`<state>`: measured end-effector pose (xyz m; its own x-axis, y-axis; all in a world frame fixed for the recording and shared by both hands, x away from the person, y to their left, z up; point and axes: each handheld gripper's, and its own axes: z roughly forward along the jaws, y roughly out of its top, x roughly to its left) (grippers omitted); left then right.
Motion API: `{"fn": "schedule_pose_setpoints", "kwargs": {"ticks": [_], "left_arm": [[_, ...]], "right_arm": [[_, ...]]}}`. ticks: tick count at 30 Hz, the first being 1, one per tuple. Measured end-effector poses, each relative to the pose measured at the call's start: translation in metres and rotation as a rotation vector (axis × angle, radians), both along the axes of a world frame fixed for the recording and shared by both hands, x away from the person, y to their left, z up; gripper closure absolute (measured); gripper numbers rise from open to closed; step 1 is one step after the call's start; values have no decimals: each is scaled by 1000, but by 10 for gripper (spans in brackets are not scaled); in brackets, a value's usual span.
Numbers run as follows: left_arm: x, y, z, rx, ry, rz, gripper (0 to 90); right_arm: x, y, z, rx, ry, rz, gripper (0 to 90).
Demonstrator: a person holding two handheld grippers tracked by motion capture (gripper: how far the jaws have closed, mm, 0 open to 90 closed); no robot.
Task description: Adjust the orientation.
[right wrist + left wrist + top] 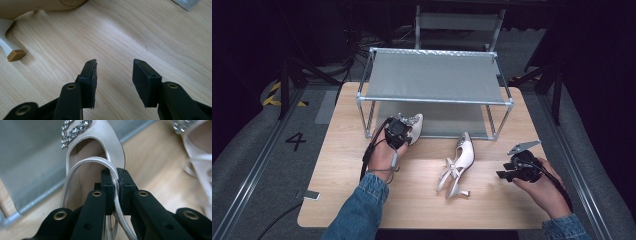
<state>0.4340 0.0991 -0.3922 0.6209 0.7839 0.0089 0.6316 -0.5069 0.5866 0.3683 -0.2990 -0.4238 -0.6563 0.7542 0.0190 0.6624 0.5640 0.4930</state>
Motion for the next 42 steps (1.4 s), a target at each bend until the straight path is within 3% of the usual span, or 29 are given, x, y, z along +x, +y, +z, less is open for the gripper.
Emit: {"fn": "schedule_pose_setpoints", "kwargs": {"ticks": [5,15,24,30,34,38,42], "left_arm": [[17,-2,-5,55,-44,24,851],[35,-7,-10,59,-53,77,851],[47,-10,-16,59,-40,112,851],[50,-16,-18,63,-19,99,849],[53,-21,-19,48,16,93,841],[52,-28,-18,-35,25,99,759],[48,-31,-14,-43,-29,71,628]], "right_arm": [[0,-6,1,12,-2,-15,560],[0,-6,0,17,4,-18,561],[-4,1,5,14,-13,6,560],[-3,0,3,12,-5,0,559],[-3,1,3,10,-8,8,553],[-3,2,3,18,-9,4,542],[-3,1,2,24,-5,1,525]]}}
